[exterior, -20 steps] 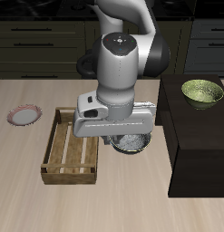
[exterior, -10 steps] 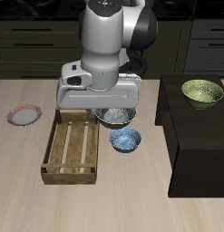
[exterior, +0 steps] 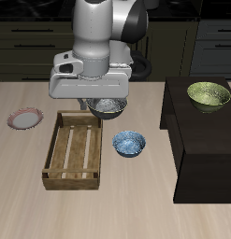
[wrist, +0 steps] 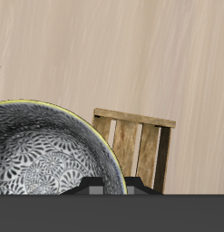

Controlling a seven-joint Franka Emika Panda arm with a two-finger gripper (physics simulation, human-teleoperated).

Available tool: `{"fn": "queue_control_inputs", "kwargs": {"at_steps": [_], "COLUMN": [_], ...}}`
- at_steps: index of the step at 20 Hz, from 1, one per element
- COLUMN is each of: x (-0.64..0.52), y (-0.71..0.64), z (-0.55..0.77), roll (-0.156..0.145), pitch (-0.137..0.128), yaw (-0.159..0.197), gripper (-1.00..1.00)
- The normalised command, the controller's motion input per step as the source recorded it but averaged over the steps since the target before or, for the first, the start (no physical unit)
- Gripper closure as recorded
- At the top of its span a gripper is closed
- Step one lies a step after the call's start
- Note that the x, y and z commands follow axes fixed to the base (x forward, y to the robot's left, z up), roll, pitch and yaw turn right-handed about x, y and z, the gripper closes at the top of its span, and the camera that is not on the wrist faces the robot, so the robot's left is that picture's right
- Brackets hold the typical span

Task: Place the black bowl on the plate

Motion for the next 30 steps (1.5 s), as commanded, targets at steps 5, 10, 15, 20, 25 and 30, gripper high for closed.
{"fn": "queue_control_inputs", "kwargs": {"at_steps": [5, 10, 15, 20, 25, 30], "x": [-0.27, -0.37, -0.26, -0.35, -0.4, -0.37], "y": [-0.17, -0.21, -0.16, -0.15, -0.25, -0.06], "z": [0.02, -0.02, -0.02, -0.03, 0.0, 0.01], "roll": [0.006, 0.015, -0.004, -0.013, -0.022, -0.007], "pitch": [-0.009, -0.025, -0.027, -0.055, -0.055, -0.062], "yaw": [-0.02, 0.005, 0.006, 0.047, -0.007, 0.005], "gripper": [1.0, 1.0, 1.0, 1.0, 1.0, 1.0]}}
